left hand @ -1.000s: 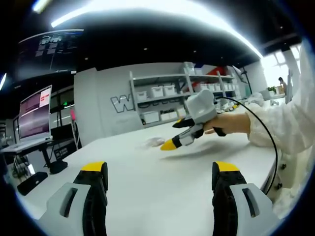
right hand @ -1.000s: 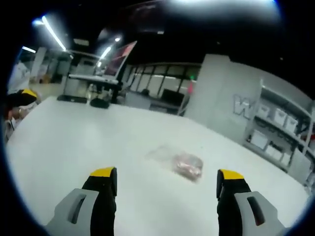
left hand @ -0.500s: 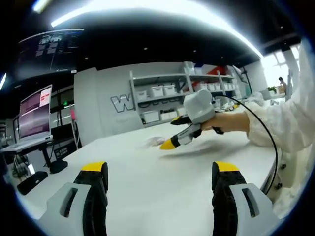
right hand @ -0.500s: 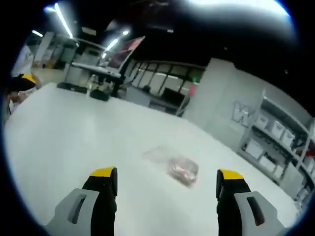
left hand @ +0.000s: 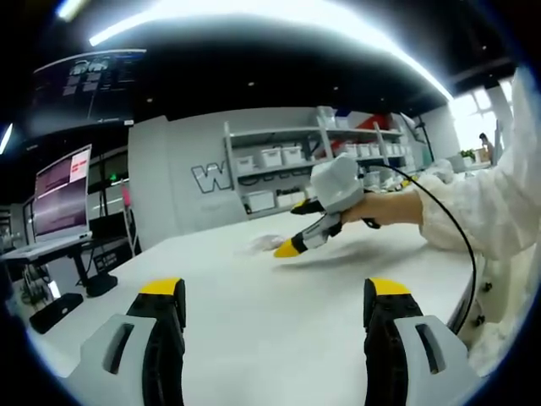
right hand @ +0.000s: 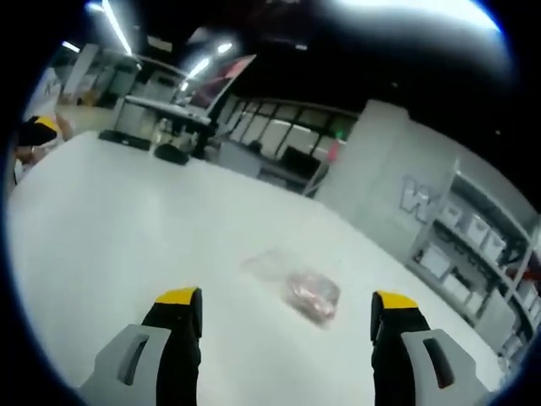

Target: Open the resealable bag by pulling the two sides of the seal apart until the entire bag opening is separated and visibly accessible.

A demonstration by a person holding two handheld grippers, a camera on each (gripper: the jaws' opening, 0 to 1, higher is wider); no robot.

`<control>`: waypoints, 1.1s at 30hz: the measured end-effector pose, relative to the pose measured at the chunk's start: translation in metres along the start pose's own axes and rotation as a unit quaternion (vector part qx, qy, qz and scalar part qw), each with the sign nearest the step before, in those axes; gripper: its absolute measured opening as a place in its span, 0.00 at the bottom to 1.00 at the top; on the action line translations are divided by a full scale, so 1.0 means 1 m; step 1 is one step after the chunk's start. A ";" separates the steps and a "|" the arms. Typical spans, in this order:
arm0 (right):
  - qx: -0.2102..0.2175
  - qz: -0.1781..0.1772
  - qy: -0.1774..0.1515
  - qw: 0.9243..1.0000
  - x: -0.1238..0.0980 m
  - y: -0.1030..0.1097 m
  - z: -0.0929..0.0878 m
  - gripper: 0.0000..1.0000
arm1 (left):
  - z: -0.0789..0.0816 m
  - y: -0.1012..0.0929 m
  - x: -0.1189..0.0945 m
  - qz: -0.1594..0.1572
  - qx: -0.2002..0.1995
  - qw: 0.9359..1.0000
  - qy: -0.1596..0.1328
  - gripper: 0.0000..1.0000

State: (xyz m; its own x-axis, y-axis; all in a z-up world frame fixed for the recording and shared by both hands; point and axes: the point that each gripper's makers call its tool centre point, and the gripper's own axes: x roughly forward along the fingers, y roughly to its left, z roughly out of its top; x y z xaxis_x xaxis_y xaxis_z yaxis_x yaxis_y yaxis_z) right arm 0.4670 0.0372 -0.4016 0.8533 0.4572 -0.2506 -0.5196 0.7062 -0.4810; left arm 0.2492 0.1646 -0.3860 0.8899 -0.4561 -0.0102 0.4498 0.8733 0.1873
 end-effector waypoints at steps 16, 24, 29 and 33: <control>-0.012 0.007 0.004 1.000 0.010 0.007 0.004 0.82 | 0.002 0.007 -0.003 0.007 -0.002 1.000 -0.003 0.85; -0.017 0.005 0.010 1.000 0.011 0.006 0.002 0.82 | 0.000 0.010 -0.004 0.008 -0.002 1.000 -0.001 0.85; -0.026 0.004 0.014 1.000 0.014 0.006 0.000 0.82 | 0.001 0.008 -0.004 0.005 -0.004 1.000 -0.001 0.85; -0.046 0.001 0.015 0.999 0.017 0.007 0.002 0.80 | 0.000 0.009 -0.005 0.006 -0.005 1.000 0.001 0.85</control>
State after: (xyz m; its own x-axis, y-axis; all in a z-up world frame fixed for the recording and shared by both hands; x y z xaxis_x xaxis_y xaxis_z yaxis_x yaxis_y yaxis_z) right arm 0.4780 0.0510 -0.4080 0.8542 0.4409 -0.2756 -0.5158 0.6521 -0.5555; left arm 0.2492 0.1745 -0.3845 0.8955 -0.4450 -0.0094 0.4395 0.8806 0.1771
